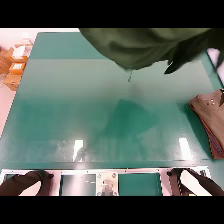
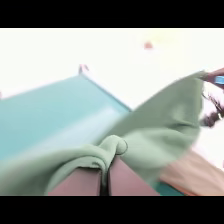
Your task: Fold the shirts.
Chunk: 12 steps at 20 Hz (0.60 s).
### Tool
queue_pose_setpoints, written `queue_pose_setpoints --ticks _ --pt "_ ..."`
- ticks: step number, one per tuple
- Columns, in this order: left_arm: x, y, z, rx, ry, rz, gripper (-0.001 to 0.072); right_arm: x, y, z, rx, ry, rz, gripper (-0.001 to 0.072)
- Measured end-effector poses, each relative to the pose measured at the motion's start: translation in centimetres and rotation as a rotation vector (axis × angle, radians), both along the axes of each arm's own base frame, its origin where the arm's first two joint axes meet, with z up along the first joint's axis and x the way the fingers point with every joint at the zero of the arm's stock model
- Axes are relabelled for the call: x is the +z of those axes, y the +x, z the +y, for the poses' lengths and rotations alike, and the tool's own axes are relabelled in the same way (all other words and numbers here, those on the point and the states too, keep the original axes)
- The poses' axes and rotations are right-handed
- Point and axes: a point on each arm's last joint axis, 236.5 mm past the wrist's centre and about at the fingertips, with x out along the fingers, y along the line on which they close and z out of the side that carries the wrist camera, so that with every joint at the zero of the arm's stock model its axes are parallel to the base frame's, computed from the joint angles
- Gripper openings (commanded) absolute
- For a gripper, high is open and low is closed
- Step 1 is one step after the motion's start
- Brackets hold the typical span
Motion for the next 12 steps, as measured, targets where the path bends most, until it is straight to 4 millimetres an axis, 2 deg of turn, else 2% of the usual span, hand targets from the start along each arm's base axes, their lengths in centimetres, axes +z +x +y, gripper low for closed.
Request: queue_pose_setpoints --ticks 1,3,5,6,8,9,10,12 --pt "0.6 -0.5 1.0 0.043 0.009 -0.02 0.0022 1.2 -1.4 0.1 -0.027 -0.03 -0.044 0.0011" --pt "0.0 -0.2 3.2 0.148 0.055 -0.005 0.0022 2.1 -3.0 0.1 -0.062 -0.069 -0.079 0.0011" --pt "-2.7 1.3 5.2 0.245 0.124 0.068 0.0022 0.7 -2.9 -0.2 -0.069 -0.075 -0.04 0.0011" --pt "-4.6 2.1 5.7 0.269 0.155 0.119 0.0023 -0.8 -2.2 -0.2 -0.057 -0.064 0.005 0.0011" --pt "-9.8 4.3 6.5 0.31 0.225 0.244 0.0023 -5.3 -0.4 0.2 -0.002 -0.036 0.119 0.0011" --pt "-12.9 5.3 6.7 0.321 0.262 0.316 0.0023 -8.4 0.7 0.6 0.034 -0.016 0.194 0.0011" --pt "-16.1 6.2 6.7 0.324 0.294 0.388 0.0023 -11.7 1.9 1.2 0.067 0.013 0.267 0.0011" --pt "-23.4 7.9 6.7 0.328 0.359 0.539 0.0023 -19.7 4.5 2.7 0.113 0.074 0.429 0.0011"
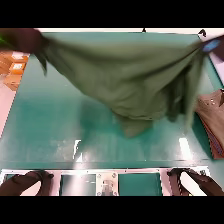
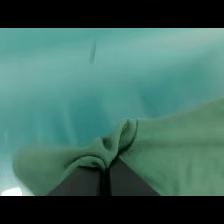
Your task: Fold the shirts.
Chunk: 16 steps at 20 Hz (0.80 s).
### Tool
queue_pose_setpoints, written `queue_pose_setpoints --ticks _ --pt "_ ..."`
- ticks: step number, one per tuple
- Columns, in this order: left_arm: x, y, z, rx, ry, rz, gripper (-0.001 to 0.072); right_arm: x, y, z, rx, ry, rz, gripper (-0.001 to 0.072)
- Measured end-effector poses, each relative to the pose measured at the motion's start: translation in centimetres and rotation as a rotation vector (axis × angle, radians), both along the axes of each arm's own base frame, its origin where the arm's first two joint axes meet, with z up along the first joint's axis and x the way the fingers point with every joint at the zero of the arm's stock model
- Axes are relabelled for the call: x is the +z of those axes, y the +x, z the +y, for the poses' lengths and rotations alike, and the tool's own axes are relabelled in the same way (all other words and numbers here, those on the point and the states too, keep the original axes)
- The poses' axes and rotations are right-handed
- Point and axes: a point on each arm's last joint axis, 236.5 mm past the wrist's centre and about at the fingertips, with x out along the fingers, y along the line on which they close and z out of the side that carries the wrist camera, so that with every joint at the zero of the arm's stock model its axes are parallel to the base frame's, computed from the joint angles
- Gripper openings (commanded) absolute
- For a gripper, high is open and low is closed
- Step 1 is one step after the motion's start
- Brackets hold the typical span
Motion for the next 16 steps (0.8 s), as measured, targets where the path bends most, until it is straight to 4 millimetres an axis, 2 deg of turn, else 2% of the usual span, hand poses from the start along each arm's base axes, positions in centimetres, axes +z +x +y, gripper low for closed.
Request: queue_pose_setpoints --ticks 2,4,6,7,8,9,12,13,15,16 --pt "-7.7 1.2 -0.1 0.013 0.03 0.151 0.0023 -9.0 2.2 1.6 0.007 0.046 0.169 0.0012" --pt "-15.2 2.1 -0.1 0.028 0.061 0.286 0.0023 -16.9 3.8 2.9 -0.009 0.065 0.313 0.0012" --pt "-21.4 2.9 -0.1 0.035 0.09 0.39 0.0023 -22.8 5.0 3.8 -0.03 0.082 0.428 0.0041" --pt "-23.9 3.3 -0.1 0.035 0.103 0.431 0.0023 -24.8 5.5 4.1 -0.037 0.093 0.471 0.0151" --pt "-25.8 3.7 -0.2 0.034 0.115 0.459 0.0023 -26.2 6.1 4.1 -0.042 0.102 0.505 0.0227" --pt "-27.6 3.9 -0.2 0.029 0.129 0.489 0.0023 -26.7 6.8 3.8 -0.058 0.117 0.52 0.0229" --pt "-30.2 5.2 -0.1 0.017 0.16 0.51 0.0023 -25.3 8.4 0.8 -0.107 0.178 0.558 0.0232" --pt "-30.5 5.5 0.0 0.011 0.174 0.508 0.0023 -24.5 8.3 -0.5 -0.126 0.195 0.574 0.0235" --pt "-30.5 6.4 0.3 0.004 0.198 0.488 0.0023 -23.8 6.6 -3.6 -0.175 0.195 0.632 0.031" --pt "-30.3 6.8 0.4 0.001 0.21 0.479 0.0023 -23.8 5.0 -4.8 -0.205 0.189 0.672 0.0378"
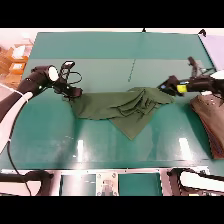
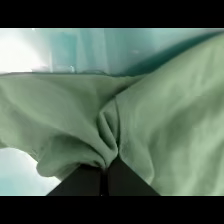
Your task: Fold the shirts.
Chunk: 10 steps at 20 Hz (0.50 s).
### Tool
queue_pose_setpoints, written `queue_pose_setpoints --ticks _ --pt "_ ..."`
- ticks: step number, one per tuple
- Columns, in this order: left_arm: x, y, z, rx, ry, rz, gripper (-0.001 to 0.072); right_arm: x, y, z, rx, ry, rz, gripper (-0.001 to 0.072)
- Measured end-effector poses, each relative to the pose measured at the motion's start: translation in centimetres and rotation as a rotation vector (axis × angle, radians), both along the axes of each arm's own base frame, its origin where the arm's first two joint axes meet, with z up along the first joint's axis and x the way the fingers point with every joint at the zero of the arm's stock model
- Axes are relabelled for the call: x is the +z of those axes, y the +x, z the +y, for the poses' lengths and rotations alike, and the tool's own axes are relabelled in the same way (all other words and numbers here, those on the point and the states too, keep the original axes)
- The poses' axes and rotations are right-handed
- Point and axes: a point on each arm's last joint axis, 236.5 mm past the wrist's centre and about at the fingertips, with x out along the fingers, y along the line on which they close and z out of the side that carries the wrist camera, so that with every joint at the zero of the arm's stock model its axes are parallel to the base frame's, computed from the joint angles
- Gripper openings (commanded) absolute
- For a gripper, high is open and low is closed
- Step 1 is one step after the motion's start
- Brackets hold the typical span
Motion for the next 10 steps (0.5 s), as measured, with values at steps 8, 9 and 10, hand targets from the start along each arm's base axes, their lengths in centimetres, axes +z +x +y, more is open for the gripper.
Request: queue_pose_setpoints --ticks 8,9,10 --pt "0.5 0.8 0.3 -0.037 0.031 -0.019 0.0023 -8.7 -14.4 6.8 -0.009 0.069 0.312 0.0431" --pt "0.5 0.7 0.4 -0.039 0.034 -0.014 0.0023 -9.5 -15.4 8.5 0.004 0.082 0.325 0.043" --pt "0.5 0.6 0.4 -0.041 0.035 -0.009 0.0023 -10.2 -16.1 9.9 0.017 0.085 0.329 0.043"
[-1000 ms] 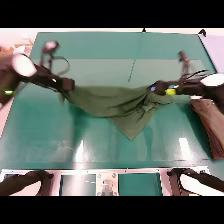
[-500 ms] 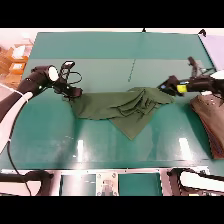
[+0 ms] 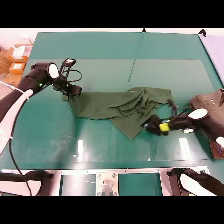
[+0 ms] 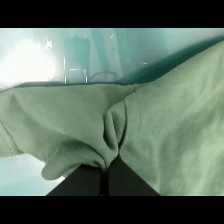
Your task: Fold the shirts.
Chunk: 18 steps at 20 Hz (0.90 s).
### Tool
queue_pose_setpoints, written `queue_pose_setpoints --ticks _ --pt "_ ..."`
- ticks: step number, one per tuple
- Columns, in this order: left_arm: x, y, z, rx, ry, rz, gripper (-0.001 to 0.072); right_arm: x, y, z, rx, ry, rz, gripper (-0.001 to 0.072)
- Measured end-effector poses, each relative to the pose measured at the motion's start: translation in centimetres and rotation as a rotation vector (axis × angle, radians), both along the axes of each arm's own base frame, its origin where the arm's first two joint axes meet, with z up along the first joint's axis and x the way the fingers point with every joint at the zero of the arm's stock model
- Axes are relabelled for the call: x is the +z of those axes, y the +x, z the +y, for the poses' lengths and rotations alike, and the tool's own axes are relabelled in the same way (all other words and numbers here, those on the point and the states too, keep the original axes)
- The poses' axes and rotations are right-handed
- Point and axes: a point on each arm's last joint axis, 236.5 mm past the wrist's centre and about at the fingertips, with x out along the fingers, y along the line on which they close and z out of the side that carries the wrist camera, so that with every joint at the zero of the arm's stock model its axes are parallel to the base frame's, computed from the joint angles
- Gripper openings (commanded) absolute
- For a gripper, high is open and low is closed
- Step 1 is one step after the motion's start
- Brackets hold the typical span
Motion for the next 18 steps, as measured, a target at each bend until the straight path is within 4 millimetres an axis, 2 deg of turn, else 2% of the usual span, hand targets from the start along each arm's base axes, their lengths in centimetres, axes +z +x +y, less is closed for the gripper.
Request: queue_pose_setpoints --ticks 4,5,6,8,9,11,14,16,18 --pt "-0.2 -0.7 0.1 -0.007 0.007 0.03 0.0023 -1.9 -1.7 4.4 0.016 0.027 0.026 0.0426" --pt "-0.2 -0.9 0.2 -0.008 0.009 0.037 0.0023 -2.2 -2.0 5.1 0.016 0.033 0.037 0.04" --pt "-0.3 -0.9 0.2 -0.009 0.01 0.04 0.0023 -2.6 -2.3 5.5 0.02 0.034 0.052 0.0309" --pt "-0.3 -1.1 0.2 -0.015 0.015 0.045 0.0023 -3.5 -2.5 5.8 0.016 0.02 0.062 0.0053" --pt "-0.3 -1.1 0.2 -0.017 0.016 0.045 0.0023 -3.7 -2.3 5.9 0.013 0.016 0.062 0.0013" --pt "-0.1 -1.2 0.3 -0.024 0.019 0.052 0.0023 -3.7 -1.6 6.0 0.018 0.008 0.035 0.0011" --pt "0.8 -1.1 0.7 -0.028 0.023 0.06 0.0023 -3.3 1.1 4.1 0.006 -0.035 -0.029 0.0011" --pt "1.7 -0.9 1.9 -0.007 0.026 0.07 0.0023 -2.7 3.3 1.2 -0.012 -0.081 -0.071 0.001" --pt "2.4 -1.0 3.6 0.03 0.018 0.098 0.0023 -1.1 5.5 -2.1 -0.061 -0.102 -0.097 0.0011"
